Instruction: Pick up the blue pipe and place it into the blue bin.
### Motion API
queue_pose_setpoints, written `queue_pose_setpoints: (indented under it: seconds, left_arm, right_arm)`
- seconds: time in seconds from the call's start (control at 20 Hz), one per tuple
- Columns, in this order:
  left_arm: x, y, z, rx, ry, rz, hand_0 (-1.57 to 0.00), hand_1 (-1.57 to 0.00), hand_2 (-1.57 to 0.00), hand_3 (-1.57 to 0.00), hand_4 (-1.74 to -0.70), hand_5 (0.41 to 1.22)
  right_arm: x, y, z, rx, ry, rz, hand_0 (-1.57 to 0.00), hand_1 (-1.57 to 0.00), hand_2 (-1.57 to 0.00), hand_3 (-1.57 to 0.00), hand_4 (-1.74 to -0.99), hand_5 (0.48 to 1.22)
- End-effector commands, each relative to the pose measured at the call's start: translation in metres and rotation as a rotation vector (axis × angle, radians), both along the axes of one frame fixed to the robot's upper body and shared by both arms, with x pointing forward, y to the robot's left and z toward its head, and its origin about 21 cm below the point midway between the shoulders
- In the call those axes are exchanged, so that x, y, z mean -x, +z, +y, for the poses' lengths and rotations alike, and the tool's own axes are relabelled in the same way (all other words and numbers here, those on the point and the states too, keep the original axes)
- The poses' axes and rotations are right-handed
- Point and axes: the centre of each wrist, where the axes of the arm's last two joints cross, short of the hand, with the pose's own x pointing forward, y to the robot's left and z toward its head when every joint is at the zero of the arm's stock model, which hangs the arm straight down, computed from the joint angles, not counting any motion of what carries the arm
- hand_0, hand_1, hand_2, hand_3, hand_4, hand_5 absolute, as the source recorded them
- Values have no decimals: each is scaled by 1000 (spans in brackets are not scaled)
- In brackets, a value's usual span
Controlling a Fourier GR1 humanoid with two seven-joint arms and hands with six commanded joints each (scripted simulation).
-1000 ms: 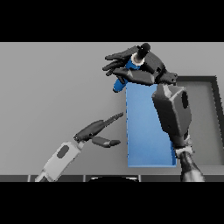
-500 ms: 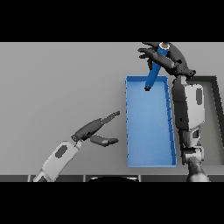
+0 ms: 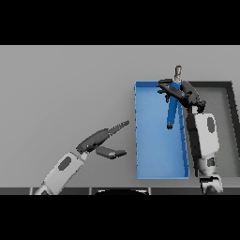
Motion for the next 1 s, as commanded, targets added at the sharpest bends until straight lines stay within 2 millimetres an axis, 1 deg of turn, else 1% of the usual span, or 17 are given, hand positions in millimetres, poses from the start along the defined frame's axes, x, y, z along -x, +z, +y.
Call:
queue_pose_setpoints:
  seconds: [0.0,0.05,0.15,0.2,0.25,0.3,0.35,0.4,0.45,0.5,0.55,0.65,0.7,0.75,0.8,0.85,0.95]
  left_arm:
    - [1,-1,1,1,1,-2,1,1,1,1,-827,471]
    - [1,-4,-1,-4,5,10,1,1,1,1,-827,472]
    - [-3,-1,-4,-6,5,10,1,1,1,1,-826,475]
    - [-3,1,-4,1,8,-2,1,1,1,1,-826,474]
    - [-4,1,-3,2,9,4,1,1,1,1,-827,474]
    - [-2,-1,-3,1,5,4,1,1,1,1,-829,474]
    - [-2,-1,-4,0,2,3,1,1,1,1,-830,476]
    - [-3,2,-6,2,4,0,1,1,1,1,-829,476]
    - [-2,-1,-8,-3,0,7,1,1,1,1,-828,476]
    - [-1,1,-6,4,2,2,1,1,1,1,-828,476]
    - [0,0,-6,-2,7,5,1,1,1,1,-826,477]
    - [2,-1,-2,4,-3,3,1,1,1,1,-829,477]
    - [4,-2,-4,2,-3,5,1,1,1,1,-829,477]
    - [2,3,-5,5,-6,-3,1,1,1,1,-830,475]
    - [3,3,-5,8,-1,-5,1,1,1,1,-831,473]
    - [5,3,-5,13,0,-4,1,1,1,1,-831,472]
    - [2,2,-2,-10,9,2,1,1,1,1,-832,471]
  right_arm:
    - [4,-9,-1,25,7,25,-1571,-1571,-1571,-1178,-1569,1221]
    - [7,-18,-3,42,8,56,-1571,-1571,-1571,-1041,-1603,1221]
    - [11,-31,1,92,29,113,-1571,-1571,-1571,-693,-1653,1205]
    - [12,-39,3,119,22,153,-1571,-1571,-1571,-869,-1617,1194]
    - [13,-44,3,122,6,185,-1571,-1571,-1571,-1009,-1583,1199]
    - [13,-51,5,96,-22,236,-1465,-1382,-1333,-807,-1534,1190]
    - [14,-57,6,90,-24,281,-1172,-1106,-1066,-646,-1477,1178]
    - [14,-61,7,84,-14,336,-937,-884,-853,-516,-1404,1159]
    - [15,-63,6,92,-15,375,-749,-707,-682,-413,-1344,1172]
    - [15,-60,6,100,-3,392,-599,-566,-545,-330,-1302,1182]
    - [16,-55,7,130,51,378,-479,-452,-436,-264,-1264,1139]
    - [22,-45,12,234,158,328,-306,-289,-279,-169,-1215,1044]
    - [25,-45,13,283,185,317,-246,-231,-223,-135,-1204,1002]
    - [26,-42,10,307,186,307,-196,-185,-178,-107,-1199,967]
    - [27,-42,12,326,197,299,-157,-148,-142,-86,-1196,933]
    - [28,-42,14,337,213,298,-154,-118,-114,-68,-1192,907]
    - [27,-41,17,340,208,294,-98,-75,-72,-43,-1188,861]
